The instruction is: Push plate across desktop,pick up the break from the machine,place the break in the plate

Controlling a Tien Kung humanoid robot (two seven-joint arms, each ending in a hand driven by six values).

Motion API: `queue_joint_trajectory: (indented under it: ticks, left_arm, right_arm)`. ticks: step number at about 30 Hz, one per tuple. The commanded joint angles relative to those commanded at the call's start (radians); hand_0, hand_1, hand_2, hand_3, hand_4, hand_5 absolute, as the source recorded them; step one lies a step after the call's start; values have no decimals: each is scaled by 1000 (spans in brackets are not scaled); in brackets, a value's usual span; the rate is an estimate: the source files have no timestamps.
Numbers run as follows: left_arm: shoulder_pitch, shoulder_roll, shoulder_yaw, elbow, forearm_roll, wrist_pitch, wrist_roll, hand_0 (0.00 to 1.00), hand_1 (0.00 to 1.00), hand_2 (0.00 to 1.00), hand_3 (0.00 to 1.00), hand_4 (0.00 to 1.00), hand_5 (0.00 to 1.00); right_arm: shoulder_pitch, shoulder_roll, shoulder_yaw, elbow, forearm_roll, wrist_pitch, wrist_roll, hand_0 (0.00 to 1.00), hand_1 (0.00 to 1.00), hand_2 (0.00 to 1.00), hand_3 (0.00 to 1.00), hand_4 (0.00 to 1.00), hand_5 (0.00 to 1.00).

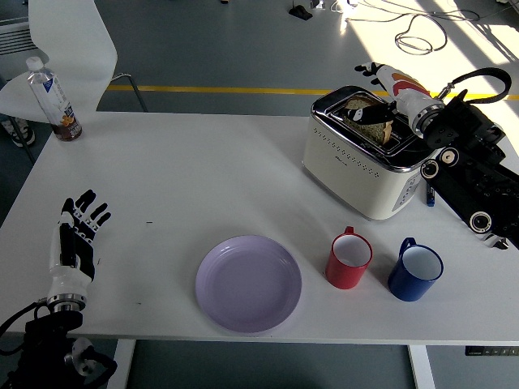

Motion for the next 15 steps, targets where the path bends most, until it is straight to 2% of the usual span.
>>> queue_joint_trajectory:
  ticks: [2,3,7,12,13,15]
  left_arm:
    - [1,0,1,0,0,0,0,722,767,856,756,531,998]
    - [4,0,6,0,1,0,1,722,767,856,756,531,998]
    - [7,0,15,2,4,-4,6,723,768,857,754,532,998]
    - [7,0,25,2,4,-5,8,723,768,857,754,532,998]
    - [6,0,28,2,4,-5,9,725,769,856,752,534,998]
    - [5,0,30,2,4,-5,9,725,769,856,752,534,998]
  right_arm:
    - [4,4,-3,-7,-2,2,-2,853,824,860,861,836,383]
    - [21,23,-9,-34,-8,8,0,853,824,860,861,836,383]
    - [51,58,-17,-121,-34,11,3,838,819,849,851,835,391]
    - [80,88,-26,-210,-58,17,-2,838,819,849,851,835,391]
    - [88,97,-28,-232,-62,20,-4,816,795,801,829,833,405]
    - [96,108,-28,-259,-69,20,-5,816,795,801,829,833,405]
